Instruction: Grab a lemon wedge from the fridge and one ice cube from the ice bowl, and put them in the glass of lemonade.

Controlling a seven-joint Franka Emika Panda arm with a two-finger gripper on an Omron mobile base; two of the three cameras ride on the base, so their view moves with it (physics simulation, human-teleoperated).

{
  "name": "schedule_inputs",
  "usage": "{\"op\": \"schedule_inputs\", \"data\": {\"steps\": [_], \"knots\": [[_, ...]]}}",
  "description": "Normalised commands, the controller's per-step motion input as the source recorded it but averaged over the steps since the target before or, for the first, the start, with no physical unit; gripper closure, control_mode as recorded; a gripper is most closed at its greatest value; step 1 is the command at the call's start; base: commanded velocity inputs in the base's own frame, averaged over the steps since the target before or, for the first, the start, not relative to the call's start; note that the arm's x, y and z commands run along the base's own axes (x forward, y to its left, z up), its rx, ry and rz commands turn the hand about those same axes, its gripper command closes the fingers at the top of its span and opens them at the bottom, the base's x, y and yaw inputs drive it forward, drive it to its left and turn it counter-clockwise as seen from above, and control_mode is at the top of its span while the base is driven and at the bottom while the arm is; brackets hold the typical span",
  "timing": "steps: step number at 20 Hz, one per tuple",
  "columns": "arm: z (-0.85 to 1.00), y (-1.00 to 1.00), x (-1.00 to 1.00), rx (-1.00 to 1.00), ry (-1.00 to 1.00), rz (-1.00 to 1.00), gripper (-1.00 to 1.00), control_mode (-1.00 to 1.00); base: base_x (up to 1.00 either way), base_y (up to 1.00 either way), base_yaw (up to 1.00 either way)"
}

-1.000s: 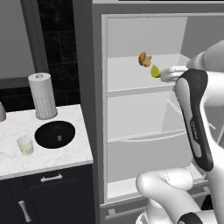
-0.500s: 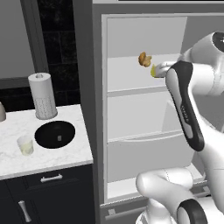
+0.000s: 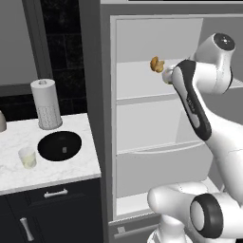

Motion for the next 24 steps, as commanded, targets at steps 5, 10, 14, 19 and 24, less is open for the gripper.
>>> {"op": "schedule_inputs", "data": {"steps": [5,10,14,19,24], "knots": [[-0.08,-0.12,0.58,0.00,0.03,0.00,-1.00,-1.00,0.00,0.00,0.00],[-0.27,0.00,0.46,0.00,0.01,0.00,-1.00,-1.00,0.00,0.00,0.00],[-0.24,0.00,0.48,0.00,0.01,0.00,-1.00,-1.00,0.00,0.00,0.00],[-0.20,0.00,0.48,0.00,0.04,0.00,-1.00,-1.00,0.00,0.00,0.00],[-0.21,0.02,0.20,0.00,0.09,0.00,-1.00,-1.00,0.00,0.00,0.00]]}}
